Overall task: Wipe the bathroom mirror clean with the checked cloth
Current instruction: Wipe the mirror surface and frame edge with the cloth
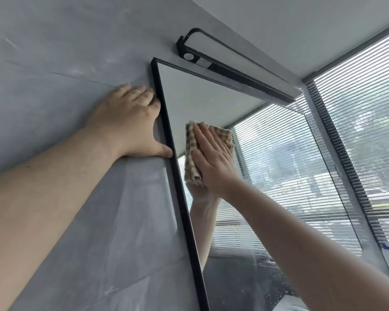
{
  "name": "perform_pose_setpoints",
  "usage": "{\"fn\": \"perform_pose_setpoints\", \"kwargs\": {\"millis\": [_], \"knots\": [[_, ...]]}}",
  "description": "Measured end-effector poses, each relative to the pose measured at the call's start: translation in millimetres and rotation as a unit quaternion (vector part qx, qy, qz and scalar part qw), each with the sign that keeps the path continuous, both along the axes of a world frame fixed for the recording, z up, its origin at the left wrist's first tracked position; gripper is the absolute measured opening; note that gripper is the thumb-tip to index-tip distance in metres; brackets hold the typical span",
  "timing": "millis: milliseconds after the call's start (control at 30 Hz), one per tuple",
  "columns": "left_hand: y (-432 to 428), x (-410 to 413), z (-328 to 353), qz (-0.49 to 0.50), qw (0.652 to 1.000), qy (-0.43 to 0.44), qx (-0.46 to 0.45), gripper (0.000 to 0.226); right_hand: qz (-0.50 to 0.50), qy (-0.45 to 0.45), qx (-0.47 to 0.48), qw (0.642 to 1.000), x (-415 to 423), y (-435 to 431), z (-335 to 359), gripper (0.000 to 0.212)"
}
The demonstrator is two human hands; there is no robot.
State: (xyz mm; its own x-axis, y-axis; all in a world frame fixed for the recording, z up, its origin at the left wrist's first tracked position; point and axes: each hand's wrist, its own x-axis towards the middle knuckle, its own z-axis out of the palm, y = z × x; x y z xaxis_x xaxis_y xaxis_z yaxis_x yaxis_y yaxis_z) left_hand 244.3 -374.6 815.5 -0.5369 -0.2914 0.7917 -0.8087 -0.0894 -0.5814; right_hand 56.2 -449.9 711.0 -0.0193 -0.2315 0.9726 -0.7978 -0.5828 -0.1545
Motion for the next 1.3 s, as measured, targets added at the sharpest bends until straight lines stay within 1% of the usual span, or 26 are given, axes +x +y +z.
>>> {"fn": "perform_pose_setpoints", "kwargs": {"millis": [200,267,333,400,500,600,633,733,867,1000,1133,1200,1300], "knots": [[-0.1,0.7,-1.5,-0.003,1.000,-0.004,-0.006,0.125,-0.010,0.021,0.011,1.000,-8.9,-2.4,-88.8,0.056],[0.0,1.5,-4.0,-0.022,1.000,-0.014,-0.008,0.116,-0.019,0.043,0.037,0.998,-15.4,-2.8,-116.7,0.055],[-0.7,2.2,-9.4,-0.043,0.999,-0.029,0.001,0.105,-0.020,0.061,0.040,0.997,-24.8,-4.5,-137.1,0.054],[-0.6,2.0,-16.1,-0.042,0.998,-0.037,0.013,0.104,-0.012,0.055,0.027,0.998,-32.3,-8.7,-145.7,0.054],[0.3,0.3,-20.8,-0.024,0.999,-0.033,0.021,0.118,-0.005,0.014,0.014,1.000,-35.8,-19.4,-134.8,0.055],[-0.3,-0.1,-19.7,-0.027,0.999,-0.028,0.023,0.120,-0.026,-0.019,-0.044,0.999,-41.8,-37.3,-99.2,0.058],[-0.5,-0.1,-19.5,-0.029,0.999,-0.029,0.023,0.120,-0.025,-0.030,-0.042,0.998,-46.5,-40.4,-82.3,0.060],[-1.3,0.8,-20.4,-0.032,0.999,-0.027,0.024,0.120,-0.016,-0.065,0.022,0.997,-69.4,-45.2,-32.7,0.071],[-0.5,0.8,-22.5,-0.042,0.998,-0.031,0.021,0.117,-0.042,-0.128,0.051,0.990,-103.3,-58.0,-2.8,0.070],[-0.2,0.0,-22.5,-0.043,0.998,-0.033,0.022,0.115,-0.030,-0.131,0.060,0.989,-107.9,-62.2,-4.6,0.068],[2.0,-0.4,-24.4,-0.022,0.999,-0.036,0.025,0.117,-0.019,-0.120,0.044,0.992,-96.8,-56.6,-24.1,0.069],[2.8,-1.0,-25.4,-0.014,0.999,-0.038,0.023,0.118,-0.011,-0.103,0.037,0.994,-85.5,-51.9,-44.9,0.068],[3.9,-1.5,-25.6,-0.005,0.999,-0.042,0.018,0.117,-0.010,-0.044,-0.001,0.999,-64.8,-43.0,-87.3,0.059]]}}
